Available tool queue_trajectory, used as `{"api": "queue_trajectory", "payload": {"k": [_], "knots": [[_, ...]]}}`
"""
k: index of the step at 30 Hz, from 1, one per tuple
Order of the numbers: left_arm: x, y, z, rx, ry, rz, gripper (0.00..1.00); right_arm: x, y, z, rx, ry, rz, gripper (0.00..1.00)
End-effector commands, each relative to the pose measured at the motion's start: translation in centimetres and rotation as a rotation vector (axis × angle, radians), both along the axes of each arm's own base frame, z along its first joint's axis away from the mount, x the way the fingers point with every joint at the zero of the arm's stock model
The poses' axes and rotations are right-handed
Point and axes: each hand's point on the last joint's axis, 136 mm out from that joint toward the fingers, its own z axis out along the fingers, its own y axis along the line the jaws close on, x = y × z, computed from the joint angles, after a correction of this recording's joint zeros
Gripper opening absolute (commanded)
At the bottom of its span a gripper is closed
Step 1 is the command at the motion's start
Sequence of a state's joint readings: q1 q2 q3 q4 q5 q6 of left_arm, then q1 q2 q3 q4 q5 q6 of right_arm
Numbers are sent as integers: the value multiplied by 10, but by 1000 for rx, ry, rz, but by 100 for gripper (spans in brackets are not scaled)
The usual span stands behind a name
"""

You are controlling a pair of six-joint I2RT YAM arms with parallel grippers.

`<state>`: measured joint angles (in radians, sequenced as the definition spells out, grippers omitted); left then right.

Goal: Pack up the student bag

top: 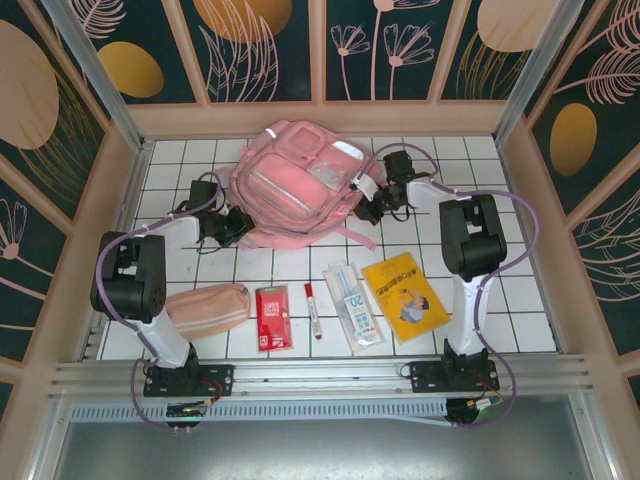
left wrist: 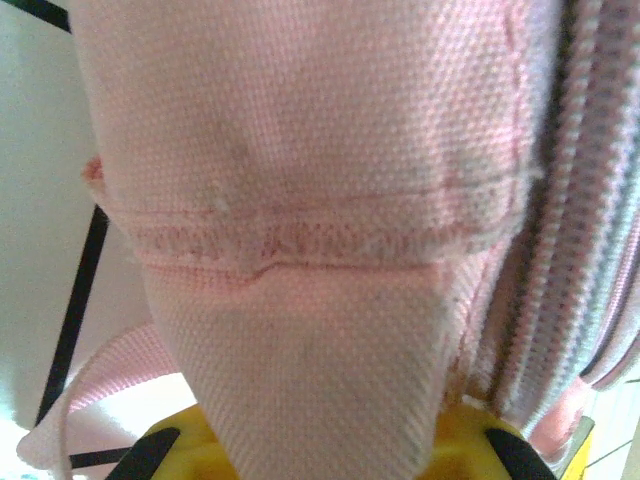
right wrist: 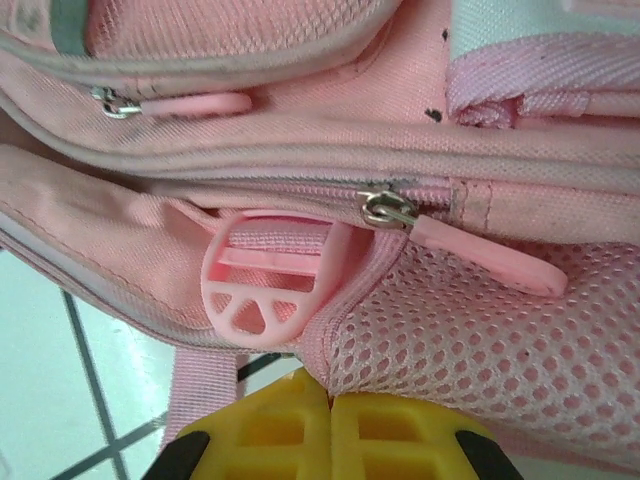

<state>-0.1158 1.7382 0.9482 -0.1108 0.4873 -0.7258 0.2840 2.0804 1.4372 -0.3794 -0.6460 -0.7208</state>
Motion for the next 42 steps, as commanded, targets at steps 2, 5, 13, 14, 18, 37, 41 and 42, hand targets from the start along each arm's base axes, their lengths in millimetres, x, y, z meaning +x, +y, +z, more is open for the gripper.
{"api": "queue_trajectory", "payload": {"k": [2,5,13,14,18,37,41,42], "knots": [[11,-33,31,-121,-88,-35,0,-34,35,32,127,128,59,1],[17,-30,30,-129,-80,29,0,-37,32,21,110,181,1,6],[20,-30,39,-151,-84,53,0,-42,-14,-32,-142,202,-100,32],[18,-31,39,-152,-77,46,0,-39,-16,-33,-154,181,-116,32],[11,-31,31,-140,-54,27,0,-23,-18,-26,-151,96,-134,35],[-9,-54,91,-243,-56,-63,0,-6,-29,7,110,-169,-81,52],[-7,-58,107,-290,-76,-56,0,-1,-37,-2,87,-192,-120,49],[-6,-58,111,-295,-83,-57,0,-1,-38,-5,81,-188,-124,48]]}}
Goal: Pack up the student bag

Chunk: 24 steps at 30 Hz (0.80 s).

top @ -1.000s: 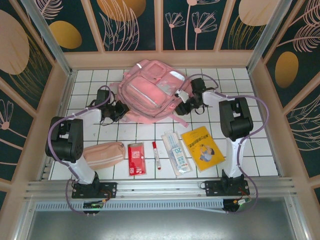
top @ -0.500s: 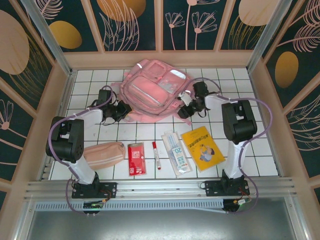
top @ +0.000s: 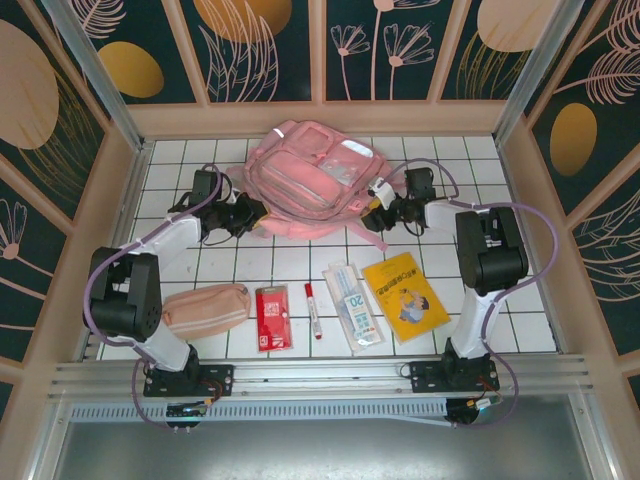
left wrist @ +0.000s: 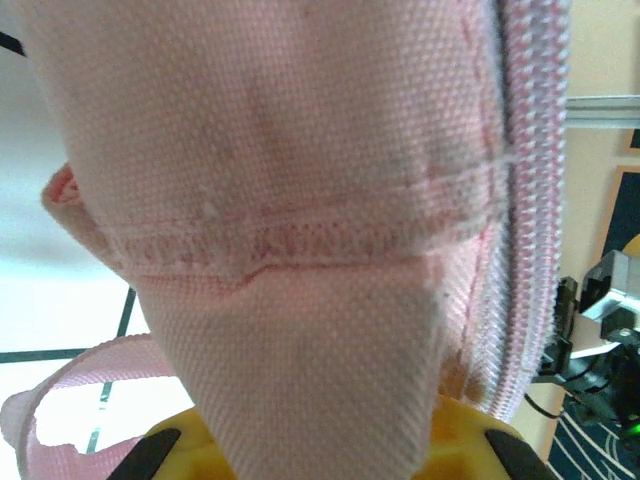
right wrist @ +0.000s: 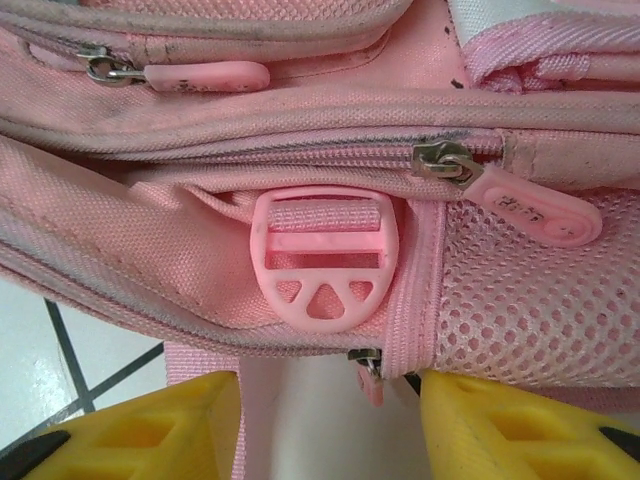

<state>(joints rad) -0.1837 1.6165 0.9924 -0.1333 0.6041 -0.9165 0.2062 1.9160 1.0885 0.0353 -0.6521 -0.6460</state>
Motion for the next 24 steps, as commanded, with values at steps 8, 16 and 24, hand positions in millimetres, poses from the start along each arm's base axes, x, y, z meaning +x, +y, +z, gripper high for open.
{"api": "queue_trajectory", "payload": {"k": [8,16,24], "knots": [[7,-18,76,-140,-125,-44,0,12,-6,-15,-53,-136,3,39],[6,-18,81,-152,-133,-43,0,2,4,13,28,-273,91,0],[11,-22,85,-172,-142,-47,0,-18,6,14,6,-277,208,0]]}}
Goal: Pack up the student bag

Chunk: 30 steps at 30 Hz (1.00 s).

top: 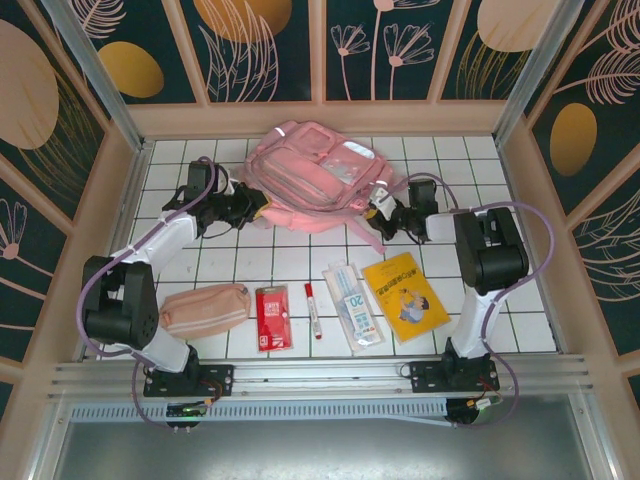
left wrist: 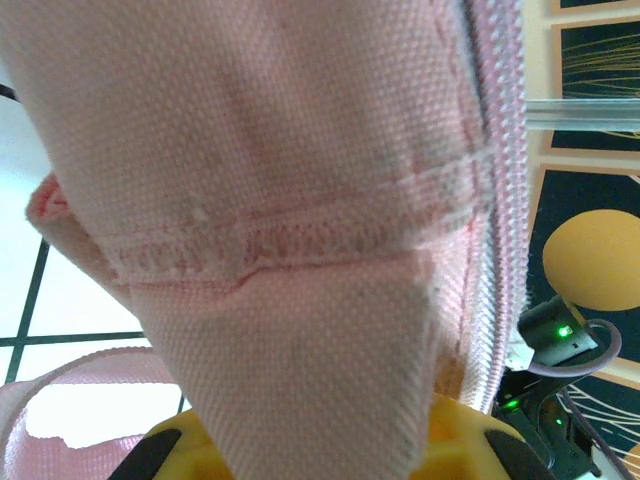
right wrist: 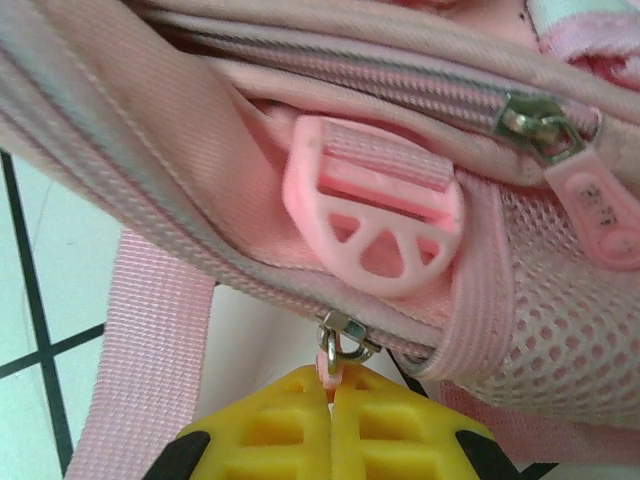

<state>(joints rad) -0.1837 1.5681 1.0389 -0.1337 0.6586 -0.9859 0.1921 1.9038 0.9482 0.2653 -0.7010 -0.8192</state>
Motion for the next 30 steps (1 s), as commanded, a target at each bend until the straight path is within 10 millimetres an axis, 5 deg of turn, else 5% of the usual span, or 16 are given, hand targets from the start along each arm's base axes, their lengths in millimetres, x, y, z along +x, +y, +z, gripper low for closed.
{"api": "queue_trajectory", "payload": {"k": [1,9,23,26,30], "knots": [[8,-13,44,-86,-104,-44,0,-9,6,21,10,-62,92,0],[9,-12,45,-88,-104,-26,0,-20,12,32,8,-93,142,0],[23,-18,35,-126,-156,20,0,-77,78,81,-46,-72,370,0],[23,-22,24,-106,-171,16,0,-93,104,92,24,-18,392,0],[15,-16,-25,-57,-106,29,0,-113,143,90,40,87,381,0]]}}
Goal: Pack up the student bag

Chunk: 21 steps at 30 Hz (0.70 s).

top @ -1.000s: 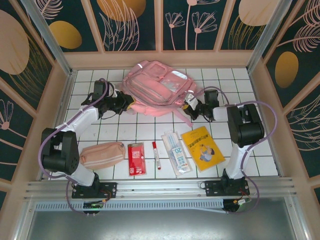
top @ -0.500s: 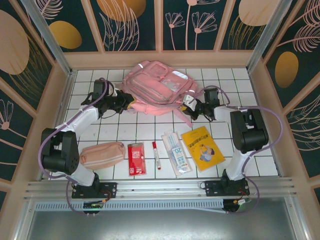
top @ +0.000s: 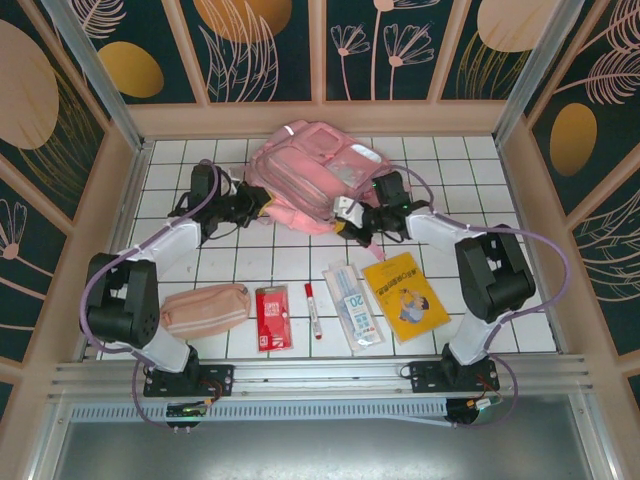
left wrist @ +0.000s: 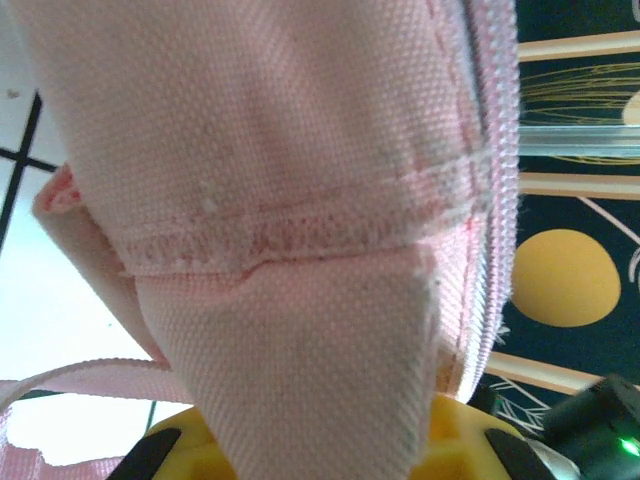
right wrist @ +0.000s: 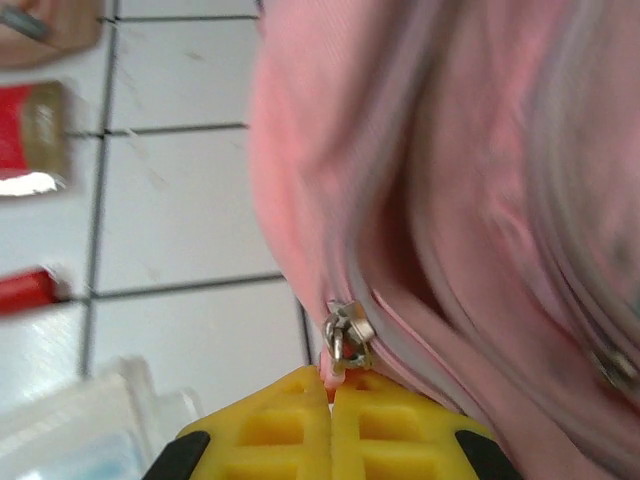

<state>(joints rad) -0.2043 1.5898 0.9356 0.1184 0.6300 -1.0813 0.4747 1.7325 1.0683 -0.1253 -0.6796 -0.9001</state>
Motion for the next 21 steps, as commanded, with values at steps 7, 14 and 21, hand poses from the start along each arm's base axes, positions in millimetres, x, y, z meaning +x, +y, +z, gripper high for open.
{"api": "queue_trajectory", "payload": {"k": [7,14,21], "knots": [[0,-6,-53,-3,-11,2,0,-21,74,21,151,326,-260,0],[-9,1,-72,150,-7,-102,31,-51,83,8,123,357,-179,13],[-36,32,-63,413,-32,-217,47,-95,37,32,32,70,187,33]]}}
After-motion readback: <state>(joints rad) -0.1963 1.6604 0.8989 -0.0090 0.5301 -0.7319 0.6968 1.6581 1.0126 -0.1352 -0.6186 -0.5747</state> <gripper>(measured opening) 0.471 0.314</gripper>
